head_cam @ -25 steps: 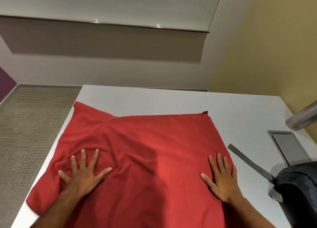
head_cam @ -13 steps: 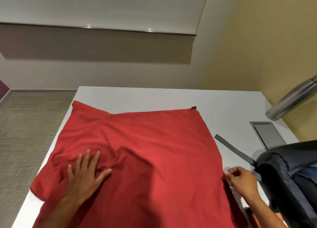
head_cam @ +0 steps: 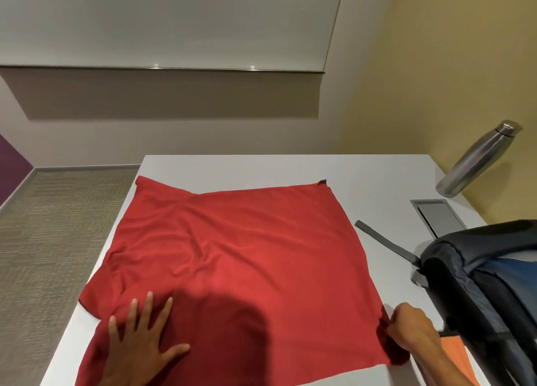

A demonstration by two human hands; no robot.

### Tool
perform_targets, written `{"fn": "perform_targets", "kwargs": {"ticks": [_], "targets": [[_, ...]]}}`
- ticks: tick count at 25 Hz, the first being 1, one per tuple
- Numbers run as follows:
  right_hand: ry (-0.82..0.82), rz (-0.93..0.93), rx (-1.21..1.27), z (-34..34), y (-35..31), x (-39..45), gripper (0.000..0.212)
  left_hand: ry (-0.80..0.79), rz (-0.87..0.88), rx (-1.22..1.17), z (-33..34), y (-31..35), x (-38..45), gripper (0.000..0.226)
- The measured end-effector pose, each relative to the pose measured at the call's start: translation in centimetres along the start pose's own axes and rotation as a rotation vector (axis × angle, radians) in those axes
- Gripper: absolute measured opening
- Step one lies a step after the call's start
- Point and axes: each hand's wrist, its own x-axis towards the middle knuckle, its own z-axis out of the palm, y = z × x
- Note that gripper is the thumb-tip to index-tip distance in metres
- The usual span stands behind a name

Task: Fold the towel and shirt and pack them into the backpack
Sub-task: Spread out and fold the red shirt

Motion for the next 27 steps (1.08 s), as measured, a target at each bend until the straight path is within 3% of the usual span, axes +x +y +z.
{"fn": "perform_targets", "kwargs": {"ticks": [5, 9, 11, 13, 19, 27], "targets": [[0.085, -0.046, -0.137, -1.2, 0.4, -2.0, 0.017, -0.047, -0.016, 0.036, 0.4, -2.3, -0.7, 0.104], [0.263, -0.508, 0.057, 2.3, 0.6, -2.8, 0.014, -0.057, 0.042, 0.047, 0.7, -1.5, -2.9, 0.102], [0.152, -0.623, 0.031, 5.3, 0.5, -3.1, 0.051, -0.057, 0.091, 0.021, 1.8, -0.9, -4.8, 0.105], [0.055, -0.577, -0.080, 7.6, 0.4, -3.8, 0.076, -0.055, 0.099, -0.017, 3.1, -0.6, -6.7, 0.109], [-0.020, -0.485, -0.162, 9.9, 0.6, -4.7, 0.100, -0.034, -0.135, -0.126, 5.3, -2.4, -9.4, 0.118], [-0.042, -0.496, -0.159, 10.1, 0.5, -6.0, 0.103, 0.000, -0.107, -0.044, 5.5, -4.4, -10.1, 0.116]]}}
